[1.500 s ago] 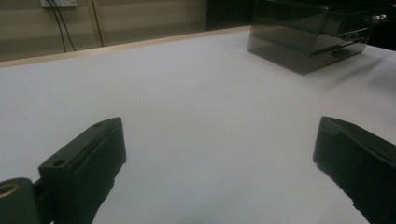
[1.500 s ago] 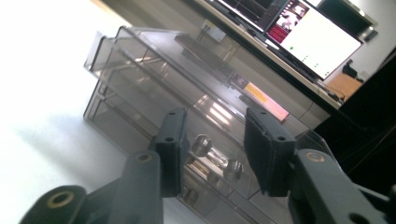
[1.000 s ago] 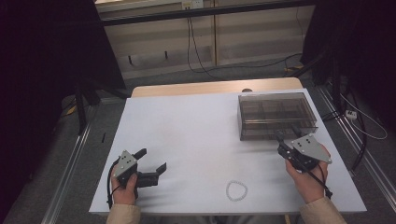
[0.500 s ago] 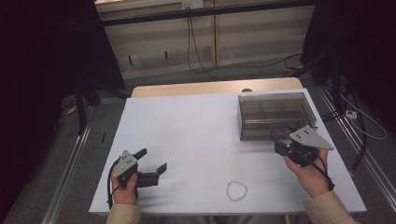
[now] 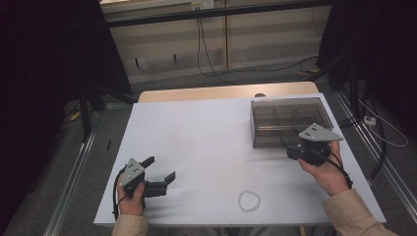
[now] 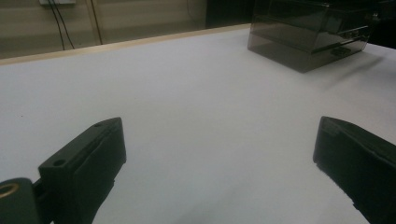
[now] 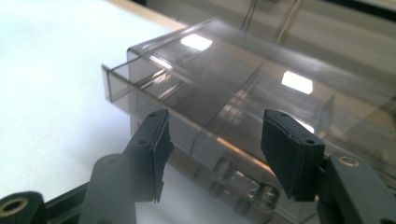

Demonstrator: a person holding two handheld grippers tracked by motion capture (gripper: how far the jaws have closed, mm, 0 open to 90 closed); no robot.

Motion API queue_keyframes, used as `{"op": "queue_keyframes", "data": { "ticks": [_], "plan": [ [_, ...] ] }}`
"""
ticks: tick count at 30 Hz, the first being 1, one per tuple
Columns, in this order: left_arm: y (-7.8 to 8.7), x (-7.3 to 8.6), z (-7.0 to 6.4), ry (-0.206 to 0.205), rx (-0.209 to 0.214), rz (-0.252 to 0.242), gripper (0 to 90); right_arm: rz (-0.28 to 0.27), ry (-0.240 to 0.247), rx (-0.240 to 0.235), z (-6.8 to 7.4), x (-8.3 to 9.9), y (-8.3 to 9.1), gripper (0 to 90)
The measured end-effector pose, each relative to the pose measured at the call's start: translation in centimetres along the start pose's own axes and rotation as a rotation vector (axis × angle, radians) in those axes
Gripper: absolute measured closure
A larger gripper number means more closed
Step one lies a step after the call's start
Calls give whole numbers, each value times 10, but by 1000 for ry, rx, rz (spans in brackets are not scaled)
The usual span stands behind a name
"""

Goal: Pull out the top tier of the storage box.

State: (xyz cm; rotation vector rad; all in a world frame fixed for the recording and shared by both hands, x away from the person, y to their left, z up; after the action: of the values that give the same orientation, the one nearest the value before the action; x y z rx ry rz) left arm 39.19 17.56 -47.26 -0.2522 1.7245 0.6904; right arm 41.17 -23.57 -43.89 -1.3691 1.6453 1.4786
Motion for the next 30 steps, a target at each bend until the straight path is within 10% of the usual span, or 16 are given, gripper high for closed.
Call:
{"op": "queue_keyframes", "data": {
  "ticks": [30],
  "plan": [
    [-1,1,0,1,0,6,27,65,174,-18,-11,11,-8,379]
  ]
}}
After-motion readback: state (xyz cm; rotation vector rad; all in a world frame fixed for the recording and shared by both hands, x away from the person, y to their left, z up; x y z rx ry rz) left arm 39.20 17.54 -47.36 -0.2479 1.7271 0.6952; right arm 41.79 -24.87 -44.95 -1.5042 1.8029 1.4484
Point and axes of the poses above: each handheld gripper's, and its own axes: y roughly backward along the jaws, x roughly out of its underside, z roughly to its left, the point moved 9 cm from there along -y, roughly forward along the jaws, and after that the axes turned 13 degrees about x, right-handed, at the moved point
